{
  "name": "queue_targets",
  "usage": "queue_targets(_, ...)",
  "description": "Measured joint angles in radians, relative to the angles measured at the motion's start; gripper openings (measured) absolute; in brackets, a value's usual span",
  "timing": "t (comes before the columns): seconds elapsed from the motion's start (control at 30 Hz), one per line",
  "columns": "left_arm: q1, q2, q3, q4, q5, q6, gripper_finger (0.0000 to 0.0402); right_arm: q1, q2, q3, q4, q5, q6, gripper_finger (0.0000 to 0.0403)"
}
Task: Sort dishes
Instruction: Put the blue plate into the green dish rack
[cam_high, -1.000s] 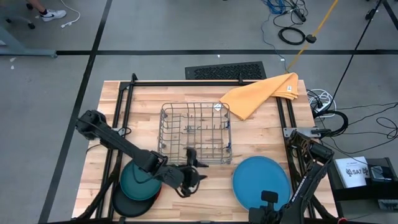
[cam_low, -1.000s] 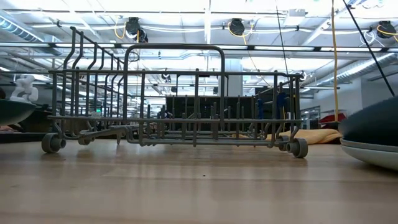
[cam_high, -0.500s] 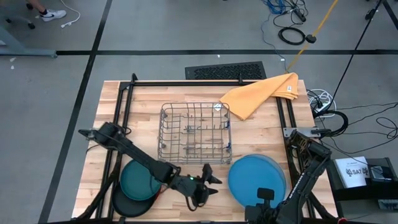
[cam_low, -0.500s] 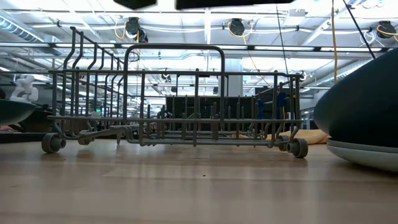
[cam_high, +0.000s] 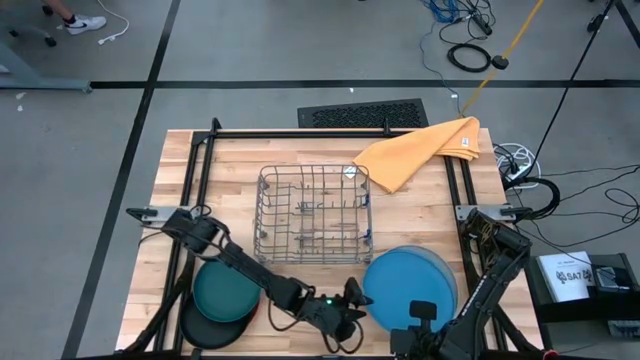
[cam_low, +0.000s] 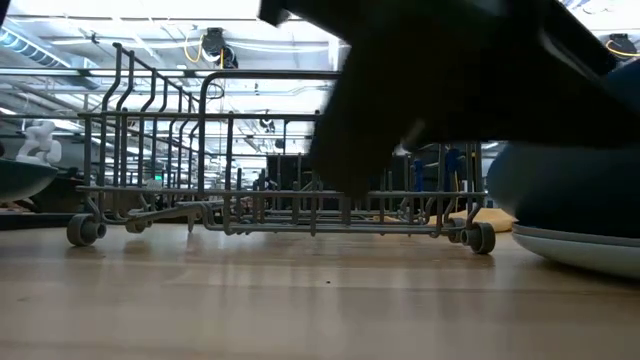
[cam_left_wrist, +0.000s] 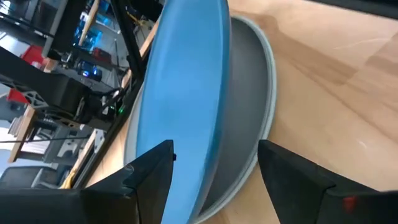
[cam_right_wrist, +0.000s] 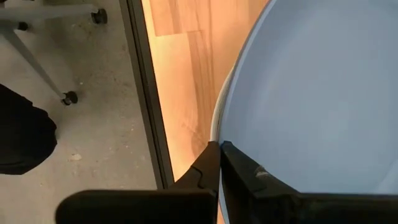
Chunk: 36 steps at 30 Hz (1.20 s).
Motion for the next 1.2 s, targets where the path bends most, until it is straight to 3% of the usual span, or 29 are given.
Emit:
queue_targets(0.2,0.018,0.037,0.037,0.0,-0.028,0.046,0.0191,-0.003,0.0,0.0,0.018,0.001,-0.006,0.0)
queue_targets(0.47,0.019,0.039,0.036,-0.025,-0.013,0.084,0.0021,-0.003,-0.004,0.0,0.015,0.005,-0.008,0.0)
queue_targets(0.67,-0.001,0.039,0.035,-0.018,-0.021,0.156,0.0008,-0.003,-0.005,0.0,-0.006,0.001,0.06,0.0015)
queue_targets(0.87,-0.037,0.034,0.037,0.017,-0.08,0.202,0.0007,-0.001,-0.001,0.066,-0.066,0.033,0.105,0.0085)
queue_targets(1.03,-0.06,0.0,0.041,0.028,-0.12,0.217,0.0005,0.001,0.0,0.23,-0.191,0.139,0.098,0.015)
queue_targets(1.2,-0.08,-0.058,0.039,0.039,-0.105,0.226,0.0005,-0.003,-0.003,0.403,-0.277,0.301,0.038,0.0174)
